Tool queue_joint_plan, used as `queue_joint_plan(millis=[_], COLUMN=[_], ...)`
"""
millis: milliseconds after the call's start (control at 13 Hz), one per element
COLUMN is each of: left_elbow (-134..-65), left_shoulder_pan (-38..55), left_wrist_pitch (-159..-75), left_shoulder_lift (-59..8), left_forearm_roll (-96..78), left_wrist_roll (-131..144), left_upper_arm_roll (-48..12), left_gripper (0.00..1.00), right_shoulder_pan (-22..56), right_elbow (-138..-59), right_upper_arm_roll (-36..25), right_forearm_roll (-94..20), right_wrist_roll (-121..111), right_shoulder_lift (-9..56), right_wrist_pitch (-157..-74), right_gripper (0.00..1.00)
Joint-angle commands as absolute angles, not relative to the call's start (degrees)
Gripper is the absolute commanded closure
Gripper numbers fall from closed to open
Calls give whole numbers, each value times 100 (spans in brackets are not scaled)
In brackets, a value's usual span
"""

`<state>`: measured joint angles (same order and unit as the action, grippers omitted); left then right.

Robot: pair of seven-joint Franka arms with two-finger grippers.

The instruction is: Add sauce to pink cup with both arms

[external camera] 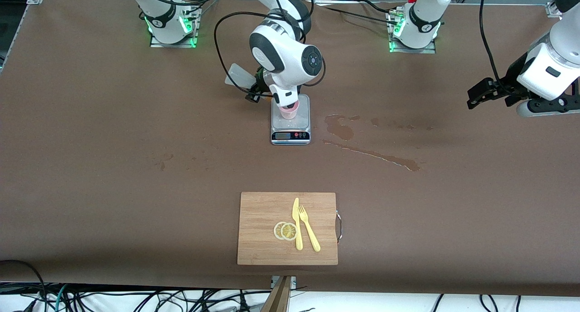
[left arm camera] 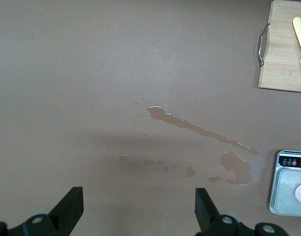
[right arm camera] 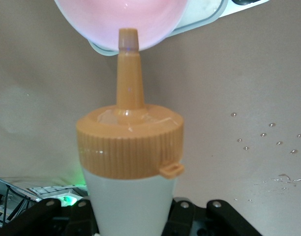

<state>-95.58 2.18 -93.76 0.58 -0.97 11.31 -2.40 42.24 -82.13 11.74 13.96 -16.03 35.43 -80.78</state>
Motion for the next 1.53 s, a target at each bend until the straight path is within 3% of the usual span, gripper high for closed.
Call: queue_joint_plan(millis=[0,537,1458], left_elbow=[-9606,-9606,-9606], left_shoulder_pan=[229,229,229], left_wrist_pitch=[-9396,-9396,-9396], left_shoulder_lift=[123,123,123], left_forearm_roll=[-176,-176,-176], left_wrist_roll=[1081,1081,1081], left_upper_arm_roll=[-229,-220,-229], left_gripper=[0,0,0], right_shoulder_pan=[4263,4368,4298], right_elbow=[-7980,-7375,-7304], right_upper_arm_roll=[1213,1317,1406], right_forearm_roll=[1485,1756,1890], right_wrist_roll=[-1547,-1556,-1529], right_shoulder_lift=[3612,3954,3999], right_wrist_pitch=[-7796,-7156,-7128], right_gripper=[100,100,100])
